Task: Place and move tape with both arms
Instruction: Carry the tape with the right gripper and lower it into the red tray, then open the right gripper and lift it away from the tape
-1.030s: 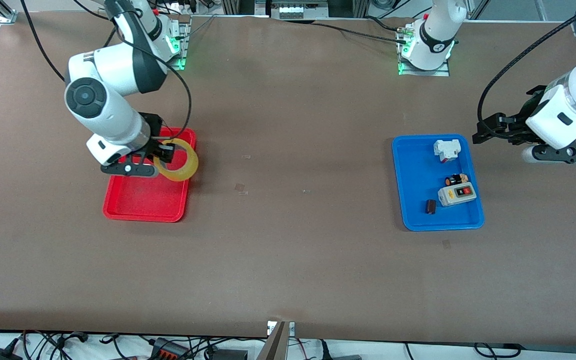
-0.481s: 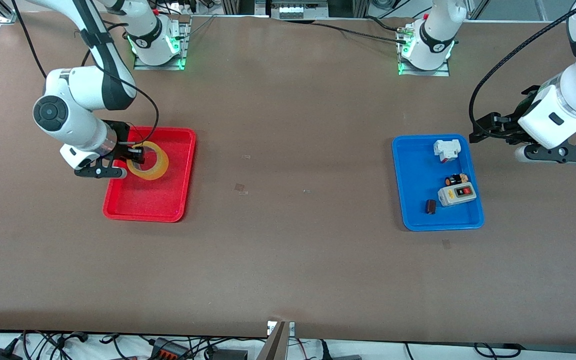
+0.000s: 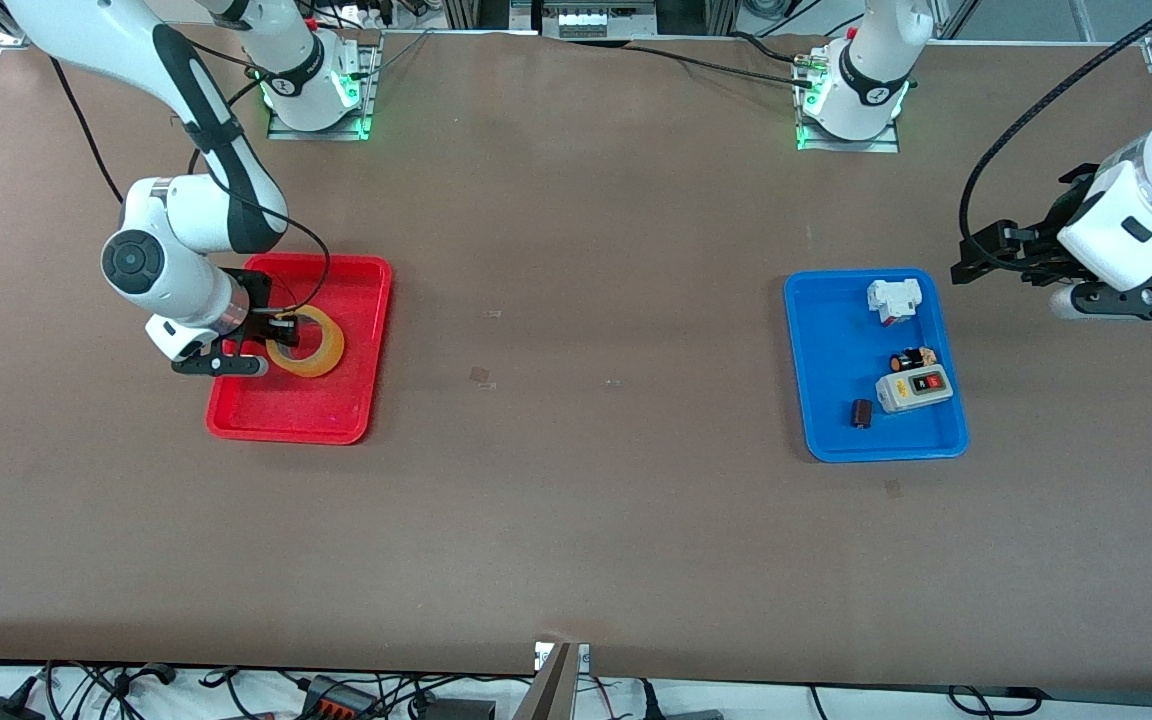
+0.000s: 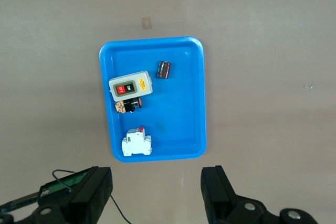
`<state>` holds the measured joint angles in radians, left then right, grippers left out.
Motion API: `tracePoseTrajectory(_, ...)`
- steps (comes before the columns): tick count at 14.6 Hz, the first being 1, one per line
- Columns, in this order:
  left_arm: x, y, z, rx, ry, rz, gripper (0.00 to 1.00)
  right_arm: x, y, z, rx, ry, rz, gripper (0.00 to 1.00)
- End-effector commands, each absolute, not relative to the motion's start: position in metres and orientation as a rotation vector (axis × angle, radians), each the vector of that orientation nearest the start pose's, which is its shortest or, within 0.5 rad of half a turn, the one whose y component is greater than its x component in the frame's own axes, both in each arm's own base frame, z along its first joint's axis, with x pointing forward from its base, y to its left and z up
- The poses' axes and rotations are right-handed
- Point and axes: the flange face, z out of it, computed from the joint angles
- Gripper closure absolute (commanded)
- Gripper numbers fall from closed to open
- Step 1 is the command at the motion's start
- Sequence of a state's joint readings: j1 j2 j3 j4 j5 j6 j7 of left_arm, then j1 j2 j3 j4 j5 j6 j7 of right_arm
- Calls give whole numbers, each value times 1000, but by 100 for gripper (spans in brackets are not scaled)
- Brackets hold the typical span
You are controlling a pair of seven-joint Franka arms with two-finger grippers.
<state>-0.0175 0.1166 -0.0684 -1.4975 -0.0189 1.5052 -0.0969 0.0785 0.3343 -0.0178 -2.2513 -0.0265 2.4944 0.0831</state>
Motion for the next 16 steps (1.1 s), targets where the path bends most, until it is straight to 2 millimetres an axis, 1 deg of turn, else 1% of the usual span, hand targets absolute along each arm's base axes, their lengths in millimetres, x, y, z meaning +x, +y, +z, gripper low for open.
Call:
tracePoseTrajectory(1,572,-43,598,-3139,-21,152,0,531,31,205,-3157,-36,117,92)
tracePoseTrajectory(2,572,-44,598,-3139,-19,152,0,531,31,205,-3157,-36,117,91)
tracePoseTrajectory(3,571,-43,599,-3139,-21,150,0,531,31,205,-3157,-36,120,86)
tracePoseTrajectory(4,571,-44,598,-3139,-19,152,0,530,30,204,-3157,-34,125,73)
tracePoseTrajectory(5,571,-43,597,-3138,-21,154,0,530,31,204,-3157,-33,125,50)
tracePoseTrajectory(6,571,-44,597,-3139,-19,155,0,530,30,204,-3157,-26,127,22)
tracePoseTrajectory(7,570,-43,598,-3139,-24,152,0,531,30,206,-3157,-12,127,13)
tracePoseTrajectory(8,570,-42,599,-3138,-24,152,0,532,29,209,-3157,-2,120,7)
tracePoseTrajectory(9,570,-42,598,-3138,-24,154,0,534,28,214,-3157,7,108,4)
tracePoseTrajectory(11,570,-43,598,-3138,-21,154,0,540,26,233,-3157,27,64,4)
tracePoseTrajectory(13,570,-44,598,-3138,-19,154,0,550,25,257,-3155,47,-8,2)
tracePoseTrajectory(14,570,-45,597,-3138,-17,157,0,556,26,274,-3153,50,-47,2)
tracePoseTrajectory(16,570,-45,597,-3138,-17,157,0,569,21,310,-3152,69,-71,3)
